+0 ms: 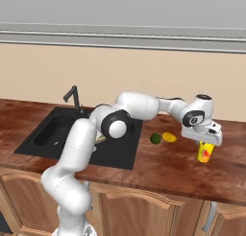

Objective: Remove the lime and mango from the sink. Then move the bowl and cup from the counter to the sink for washing.

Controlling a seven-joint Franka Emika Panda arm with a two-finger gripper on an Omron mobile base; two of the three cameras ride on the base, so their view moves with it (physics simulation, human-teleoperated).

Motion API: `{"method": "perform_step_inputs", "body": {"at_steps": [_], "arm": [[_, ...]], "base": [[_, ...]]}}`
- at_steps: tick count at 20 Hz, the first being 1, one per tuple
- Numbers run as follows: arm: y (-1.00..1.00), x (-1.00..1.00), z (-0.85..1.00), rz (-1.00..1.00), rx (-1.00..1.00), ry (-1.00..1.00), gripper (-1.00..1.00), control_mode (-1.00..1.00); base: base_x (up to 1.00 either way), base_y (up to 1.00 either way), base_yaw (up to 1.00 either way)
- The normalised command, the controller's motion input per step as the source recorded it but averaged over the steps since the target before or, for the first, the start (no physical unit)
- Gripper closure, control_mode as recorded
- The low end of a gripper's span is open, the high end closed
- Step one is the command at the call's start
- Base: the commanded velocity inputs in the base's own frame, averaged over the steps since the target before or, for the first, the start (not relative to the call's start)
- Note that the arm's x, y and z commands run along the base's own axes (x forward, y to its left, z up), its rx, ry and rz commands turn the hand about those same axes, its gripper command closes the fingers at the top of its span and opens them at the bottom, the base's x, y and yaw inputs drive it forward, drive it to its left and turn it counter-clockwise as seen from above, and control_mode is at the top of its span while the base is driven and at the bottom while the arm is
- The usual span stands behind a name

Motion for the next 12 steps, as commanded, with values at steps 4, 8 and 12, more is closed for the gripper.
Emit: {"method": "perform_step_inputs", "body": {"at_steps": [4, 8, 12], "arm": [[0.00, 0.00, -0.02, 0.00, 0.00, 0.03, 1.00, -1.00], [0.00, 0.00, -0.01, 0.00, 0.00, 0.08, 1.00, -1.00], [0.00, -0.01, 0.02, 0.00, 0.04, 0.11, 1.00, -1.00]], "base": [[0.00, 0.00, 0.00], [0.00, 0.00, 0.00], [0.00, 0.00, 0.00]]}}
